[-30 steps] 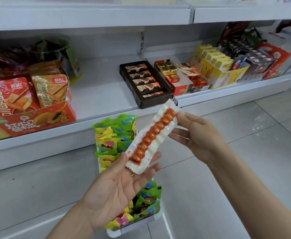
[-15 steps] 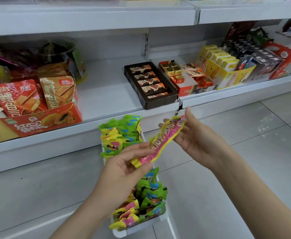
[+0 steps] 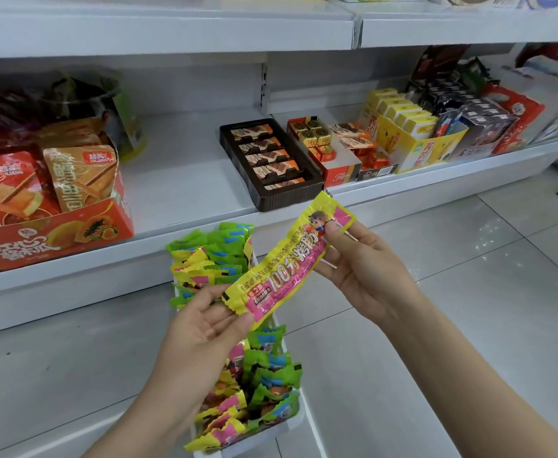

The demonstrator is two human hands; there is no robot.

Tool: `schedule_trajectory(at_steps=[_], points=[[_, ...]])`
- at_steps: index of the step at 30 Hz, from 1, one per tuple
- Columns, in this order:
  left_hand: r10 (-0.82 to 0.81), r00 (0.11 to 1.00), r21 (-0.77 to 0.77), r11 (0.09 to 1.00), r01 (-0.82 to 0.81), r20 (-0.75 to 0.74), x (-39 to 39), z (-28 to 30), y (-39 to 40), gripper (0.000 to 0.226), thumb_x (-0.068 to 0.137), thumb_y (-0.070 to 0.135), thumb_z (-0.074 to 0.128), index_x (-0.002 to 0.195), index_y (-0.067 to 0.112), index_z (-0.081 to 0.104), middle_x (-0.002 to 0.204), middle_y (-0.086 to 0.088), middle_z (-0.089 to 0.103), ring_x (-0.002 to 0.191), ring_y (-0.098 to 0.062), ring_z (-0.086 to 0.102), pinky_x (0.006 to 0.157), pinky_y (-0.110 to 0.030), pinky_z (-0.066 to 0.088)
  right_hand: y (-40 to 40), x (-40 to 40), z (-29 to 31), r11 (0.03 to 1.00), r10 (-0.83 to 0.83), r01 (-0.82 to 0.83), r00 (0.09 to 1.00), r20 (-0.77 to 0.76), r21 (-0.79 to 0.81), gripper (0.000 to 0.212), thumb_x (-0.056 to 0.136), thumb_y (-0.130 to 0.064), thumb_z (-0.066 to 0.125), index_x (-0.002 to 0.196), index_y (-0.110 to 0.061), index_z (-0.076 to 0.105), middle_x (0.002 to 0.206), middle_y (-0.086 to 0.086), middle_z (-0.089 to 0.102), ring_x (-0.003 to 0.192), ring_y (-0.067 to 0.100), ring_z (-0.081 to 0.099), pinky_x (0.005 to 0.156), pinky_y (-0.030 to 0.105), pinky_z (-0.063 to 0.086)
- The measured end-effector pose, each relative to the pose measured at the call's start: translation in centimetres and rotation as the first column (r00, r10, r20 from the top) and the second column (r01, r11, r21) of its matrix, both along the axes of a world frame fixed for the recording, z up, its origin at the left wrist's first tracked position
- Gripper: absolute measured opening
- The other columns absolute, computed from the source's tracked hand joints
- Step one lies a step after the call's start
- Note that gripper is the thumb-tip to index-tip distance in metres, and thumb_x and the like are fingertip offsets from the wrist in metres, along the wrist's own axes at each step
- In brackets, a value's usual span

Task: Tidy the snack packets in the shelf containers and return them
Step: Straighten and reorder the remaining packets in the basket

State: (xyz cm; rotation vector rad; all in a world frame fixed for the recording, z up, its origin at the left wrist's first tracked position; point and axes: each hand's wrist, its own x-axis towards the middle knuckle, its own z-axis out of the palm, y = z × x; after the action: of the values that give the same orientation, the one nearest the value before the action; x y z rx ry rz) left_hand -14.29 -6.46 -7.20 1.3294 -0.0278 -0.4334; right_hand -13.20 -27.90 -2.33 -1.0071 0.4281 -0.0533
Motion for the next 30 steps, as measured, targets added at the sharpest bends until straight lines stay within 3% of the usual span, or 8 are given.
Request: schedule_trajectory(at_steps=[6, 9, 12, 15, 18, 24, 27, 30], points=[[0.038, 0.999, -0.091, 0.995, -0.039, -0.016, 0.4, 0.8, -0.1, 0.021, 0.068, 0.022, 0.074, 0.086, 0.032, 0.072, 0.096, -0.009, 0.077, 0.083, -0.014, 0.073, 0.069, -0.019, 0.056, -0.1, 0.1, -0.3, 0.991, 0.005, -0.004, 1.000, -0.008, 0.131, 0.017, 0.099, -0.009, 0.052, 0.107, -0.006, 0.067, 0.097, 0.009, 0.074, 0.085, 0.019, 0.073, 0.081, 0.039, 0.062], [0.099, 0.982, 0.057, 0.992, -0.110, 0.159, 1.4, 0.8, 0.2, 0.017, 0.069, 0.022, 0.074, 0.086, 0.023, 0.069, 0.089, 0.000, 0.078, 0.078, -0.008, 0.071, 0.069, -0.015, 0.054, -0.4, 0.1, -0.4, 0.995, 0.023, -0.014, 0.996, -0.088, 0.102, 0.022, 0.099, -0.027, 0.057, 0.103, -0.009, 0.069, 0.106, 0.010, 0.072, 0.096, 0.023, 0.073, 0.083, 0.045, 0.061], [0.063, 0.916, 0.160, 0.978, -0.136, 0.396, 2.2, 1.0, 0.9, 0.013, 0.076, 0.021, 0.072, 0.079, 0.033, 0.074, 0.095, 0.012, 0.077, 0.091, -0.003, 0.071, 0.079, -0.014, 0.053, -1.2, -0.2, -0.2, 0.992, 0.125, -0.120, 0.970, -0.210, 0.038, 0.051, 0.090, -0.052, 0.062, 0.113, -0.006, 0.066, 0.120, 0.020, 0.069, 0.107, 0.039, 0.069, 0.085, 0.053, 0.059], [-0.027, 0.719, 0.283, 0.929, -0.239, 0.694, 2.5, 1.2, 1.8, 0.010, 0.081, 0.015, 0.075, 0.085, 0.023, 0.080, 0.100, 0.008, 0.076, 0.097, -0.014, 0.071, 0.085, -0.031, 0.056, -2.4, -0.5, 0.3, 0.974, 0.223, -0.207, 0.937, -0.269, 0.087, 0.066, 0.084, -0.054, 0.066, 0.118, 0.001, 0.061, 0.115, 0.026, 0.068, 0.104, 0.041, 0.069, 0.077, 0.047, 0.061], [-0.175, 0.469, 0.329, 0.905, -0.269, 0.865, 2.5, 1.5, 2.1, 0.009, 0.081, 0.004, 0.076, 0.088, 0.008, 0.080, 0.100, -0.002, 0.074, 0.094, -0.019, 0.071, 0.081, -0.035, 0.056, -3.5, -0.8, 1.1, 0.962, 0.269, -0.268, 0.920, -0.285, 0.043, 0.037, 0.081, -0.037, 0.071, 0.095, -0.003, 0.073, 0.098, 0.023, 0.070, 0.086, 0.031, 0.073, 0.070, 0.034, 0.061], [-0.486, 0.196, 0.510, 0.855, -0.093, 0.851, 2.4, 2.0, 1.7, 0.010, 0.084, -0.003, 0.069, 0.087, -0.002, 0.078, 0.100, -0.012, 0.074, 0.098, -0.029, 0.070, 0.084, -0.038, 0.057, -4.0, -0.7, 1.7, 0.854, 0.199, -0.332, 0.920, -0.336, -0.401, 0.043, 0.074, -0.052, 0.072, 0.091, -0.013, 0.078, 0.098, 0.012, 0.077, 0.086, 0.026, 0.076, 0.062, 0.026, 0.059], [-0.539, 0.091, 0.547, 0.832, -0.092, 0.837, 2.5, 2.2, 1.4, 0.013, 0.088, 0.000, 0.065, 0.090, -0.002, 0.078, 0.102, -0.014, 0.074, 0.100, -0.031, 0.070, 0.086, -0.039, 0.057, -4.0, -0.7, 1.5, 0.868, 0.197, -0.328, 0.917, -0.348, -0.373, 0.037, 0.074, -0.049, 0.074, 0.082, -0.013, 0.081, 0.092, 0.009, 0.077, 0.080, 0.019, 0.075, 0.058, 0.022, 0.057], [-0.525, 0.087, 0.531, 0.844, -0.074, 0.847, 2.6, 2.4, 1.5, 0.011, 0.087, -0.001, 0.068, 0.090, -0.002, 0.078, 0.104, -0.014, 0.074, 0.101, -0.030, 0.070, 0.086, -0.039, 0.057, -4.5, -1.1, 1.0, 0.909, 0.172, -0.288, 0.918, -0.358, -0.301, 0.031, 0.071, -0.043, 0.079, 0.080, -0.013, 0.077, 0.075, 0.006, 0.072, 0.065, 0.013, 0.070, 0.049, 0.020, 0.053]])
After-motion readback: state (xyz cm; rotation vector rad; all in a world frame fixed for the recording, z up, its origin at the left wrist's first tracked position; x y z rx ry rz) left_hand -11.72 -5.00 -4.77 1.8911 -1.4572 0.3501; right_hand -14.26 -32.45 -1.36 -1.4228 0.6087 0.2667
